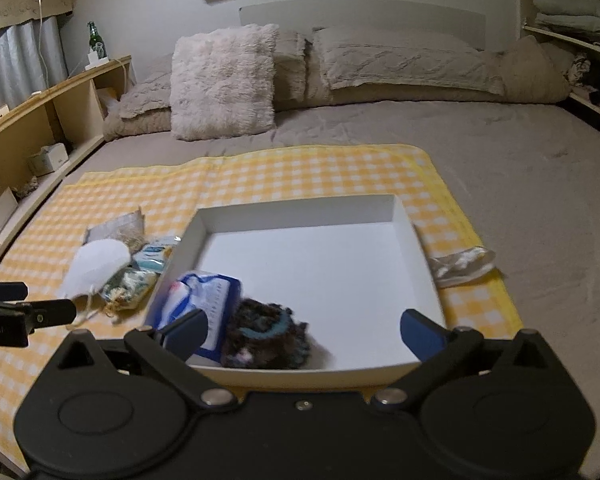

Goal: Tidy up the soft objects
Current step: 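Move both tools back toward the remaining items on the cloth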

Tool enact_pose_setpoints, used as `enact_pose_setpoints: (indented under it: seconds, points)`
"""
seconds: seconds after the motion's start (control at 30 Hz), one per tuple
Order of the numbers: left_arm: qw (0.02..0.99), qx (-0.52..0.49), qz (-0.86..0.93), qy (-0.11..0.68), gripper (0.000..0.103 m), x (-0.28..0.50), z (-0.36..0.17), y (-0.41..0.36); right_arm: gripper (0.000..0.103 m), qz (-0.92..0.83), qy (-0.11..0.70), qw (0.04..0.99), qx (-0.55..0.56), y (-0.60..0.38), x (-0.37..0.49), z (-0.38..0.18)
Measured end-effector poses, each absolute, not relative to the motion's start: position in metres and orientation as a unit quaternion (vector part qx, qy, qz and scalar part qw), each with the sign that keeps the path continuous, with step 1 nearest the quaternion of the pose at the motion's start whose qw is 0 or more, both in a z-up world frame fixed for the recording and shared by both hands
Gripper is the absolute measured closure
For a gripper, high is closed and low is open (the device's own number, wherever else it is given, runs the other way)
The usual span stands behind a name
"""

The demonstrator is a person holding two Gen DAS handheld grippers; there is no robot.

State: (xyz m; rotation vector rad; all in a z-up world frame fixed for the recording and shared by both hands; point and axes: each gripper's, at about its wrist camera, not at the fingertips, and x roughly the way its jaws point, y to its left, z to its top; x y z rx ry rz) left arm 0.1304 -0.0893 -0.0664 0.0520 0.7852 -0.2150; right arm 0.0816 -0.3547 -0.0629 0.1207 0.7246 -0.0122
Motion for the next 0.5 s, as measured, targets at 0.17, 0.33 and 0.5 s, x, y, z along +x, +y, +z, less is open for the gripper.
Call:
enact_pose_setpoints:
  seconds: [0.17, 0.33, 0.5]
  points:
    - [0.924, 0.020, -0.083, 0.372, 0.000, 0.136, -0.060, -0.064, 0.000, 0.015, 0.350, 0.935, 0.050, -0.331, 0.095, -0.058]
    - [0.929, 0.006, -0.054, 0.367, 0.000, 0.142, -0.056, -0.037, 0.000, 0.041, 0.347, 0.936, 0.043, -0.304, 0.106, -0.053]
    - [0.932, 0.007, -0.036, 0.360, 0.000, 0.146, -0.053, -0.018, 0.000, 0.067, 0.341, 0.937, 0.035, -0.274, 0.116, -0.049]
